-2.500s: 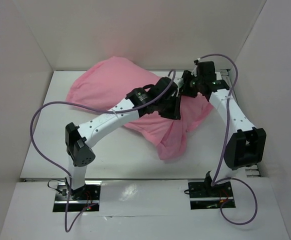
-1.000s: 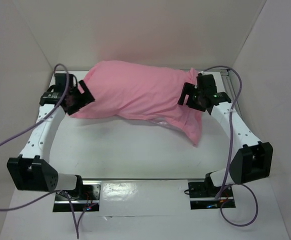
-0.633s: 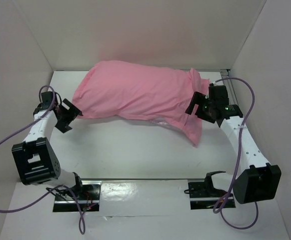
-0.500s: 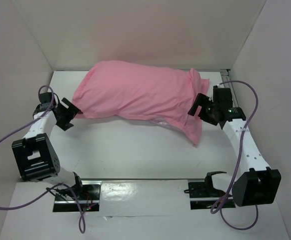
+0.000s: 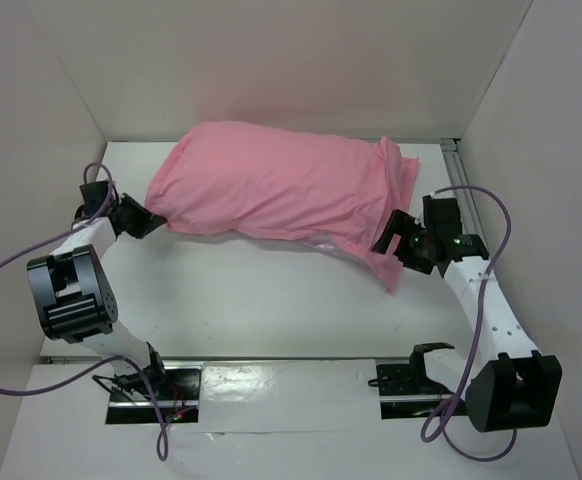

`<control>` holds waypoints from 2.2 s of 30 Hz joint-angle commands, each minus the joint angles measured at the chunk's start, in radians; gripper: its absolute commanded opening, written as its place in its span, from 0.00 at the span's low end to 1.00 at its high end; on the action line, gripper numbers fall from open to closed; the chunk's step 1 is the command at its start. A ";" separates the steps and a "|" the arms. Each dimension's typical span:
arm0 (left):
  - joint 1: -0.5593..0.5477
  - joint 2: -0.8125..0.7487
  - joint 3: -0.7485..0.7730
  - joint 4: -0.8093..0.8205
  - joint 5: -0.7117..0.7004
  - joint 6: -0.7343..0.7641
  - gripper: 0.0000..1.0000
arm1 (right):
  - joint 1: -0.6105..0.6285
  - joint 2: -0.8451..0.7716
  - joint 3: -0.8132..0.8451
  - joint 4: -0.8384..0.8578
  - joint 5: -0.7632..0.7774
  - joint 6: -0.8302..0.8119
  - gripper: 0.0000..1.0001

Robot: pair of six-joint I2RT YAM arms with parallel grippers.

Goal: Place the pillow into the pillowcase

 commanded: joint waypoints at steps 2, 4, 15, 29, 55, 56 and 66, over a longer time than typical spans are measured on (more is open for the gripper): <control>0.014 -0.018 0.056 0.024 0.090 0.003 0.00 | -0.002 -0.050 -0.061 -0.045 0.062 0.002 0.98; 0.014 -0.053 0.078 -0.002 0.090 0.013 0.00 | -0.002 -0.050 -0.093 -0.034 0.063 0.011 0.98; 0.113 -0.168 0.207 -0.137 0.039 -0.098 0.00 | 0.148 0.060 -0.153 0.063 0.231 0.112 1.00; 0.195 -0.236 0.187 -0.165 0.056 -0.089 0.00 | 0.320 0.287 -0.104 0.185 0.595 0.102 0.87; 0.414 -0.354 0.754 -0.288 0.297 -0.332 0.00 | 0.259 -0.018 0.879 -0.003 0.823 -0.173 0.00; 0.441 -0.354 0.767 -0.288 0.311 -0.333 0.00 | 0.259 -0.018 0.904 -0.003 0.833 -0.184 0.00; 0.355 -0.314 0.610 -0.266 0.260 -0.233 0.00 | 0.259 0.108 0.748 0.118 0.810 -0.219 0.00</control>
